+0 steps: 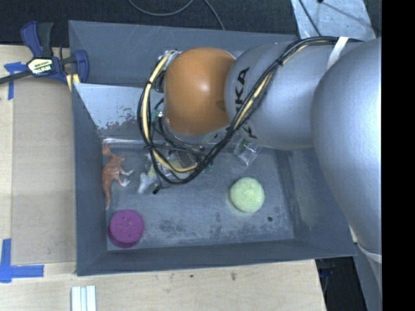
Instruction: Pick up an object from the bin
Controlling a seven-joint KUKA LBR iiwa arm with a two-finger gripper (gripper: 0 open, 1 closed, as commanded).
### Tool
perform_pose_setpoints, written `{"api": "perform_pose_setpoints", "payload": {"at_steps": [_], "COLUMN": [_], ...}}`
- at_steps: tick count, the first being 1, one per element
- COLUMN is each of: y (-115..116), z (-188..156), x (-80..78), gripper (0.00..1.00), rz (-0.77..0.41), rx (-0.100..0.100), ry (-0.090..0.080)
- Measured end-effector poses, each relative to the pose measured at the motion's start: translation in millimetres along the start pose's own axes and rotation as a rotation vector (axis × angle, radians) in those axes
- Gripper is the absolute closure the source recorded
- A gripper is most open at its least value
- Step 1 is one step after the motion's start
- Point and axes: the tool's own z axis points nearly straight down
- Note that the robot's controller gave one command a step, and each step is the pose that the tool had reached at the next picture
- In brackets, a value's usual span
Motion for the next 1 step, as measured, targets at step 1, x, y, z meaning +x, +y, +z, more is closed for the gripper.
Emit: {"api": "perform_pose_setpoints", "payload": {"at_steps": [1], "y": [-0.1], "z": [-15.6], "x": [-0.7], "gripper": [1.00], "rz": [0.001], "rx": [0.000], "ry": [-0.004]}}
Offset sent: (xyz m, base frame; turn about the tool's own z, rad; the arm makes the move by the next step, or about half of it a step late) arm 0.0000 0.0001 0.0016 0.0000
